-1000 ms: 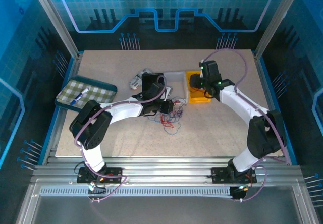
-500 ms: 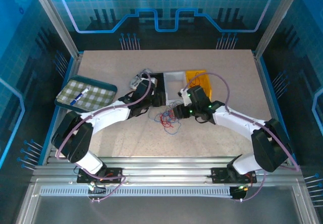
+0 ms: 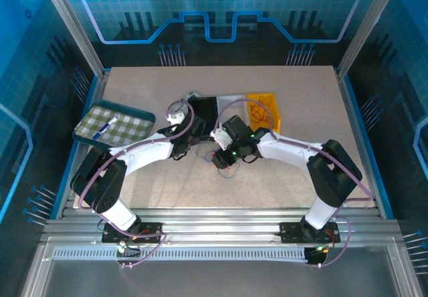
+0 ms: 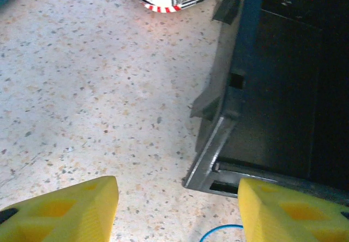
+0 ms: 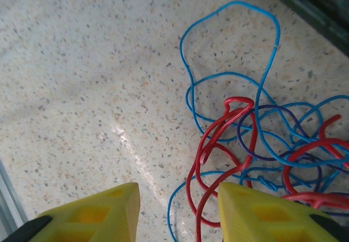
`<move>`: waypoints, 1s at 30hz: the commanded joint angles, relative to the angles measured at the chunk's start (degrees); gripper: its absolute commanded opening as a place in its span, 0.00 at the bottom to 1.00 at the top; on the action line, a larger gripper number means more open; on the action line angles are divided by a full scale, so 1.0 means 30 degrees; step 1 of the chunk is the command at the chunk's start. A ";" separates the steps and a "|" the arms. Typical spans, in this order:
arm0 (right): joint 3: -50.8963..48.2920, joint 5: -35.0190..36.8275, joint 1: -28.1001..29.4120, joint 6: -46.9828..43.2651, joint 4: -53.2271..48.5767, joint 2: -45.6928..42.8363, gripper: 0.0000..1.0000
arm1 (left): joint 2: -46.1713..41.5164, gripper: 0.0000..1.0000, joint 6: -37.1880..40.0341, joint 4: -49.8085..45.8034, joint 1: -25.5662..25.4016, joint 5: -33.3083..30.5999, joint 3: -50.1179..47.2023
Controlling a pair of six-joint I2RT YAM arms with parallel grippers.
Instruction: Untangle the cables
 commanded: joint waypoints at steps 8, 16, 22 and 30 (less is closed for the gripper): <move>-0.0328 0.0105 0.0211 -0.0415 -0.1506 0.0783 0.39 | -0.0237 0.58 -0.0728 -0.0548 0.0173 -0.0492 0.0028; 0.0109 0.0305 0.0255 -0.0196 -0.1011 0.1191 0.15 | 0.0054 0.59 0.0042 0.0406 0.0202 0.0658 0.0120; -0.0348 -0.1126 -0.0146 -0.0893 -0.0957 -0.1768 0.05 | 0.0080 0.59 0.1947 0.1796 0.0224 0.1766 0.0058; -0.0901 -0.3236 -0.2128 0.0346 -0.1352 -0.5136 0.03 | 0.0242 0.59 0.3521 0.4221 0.0349 0.3779 -0.0110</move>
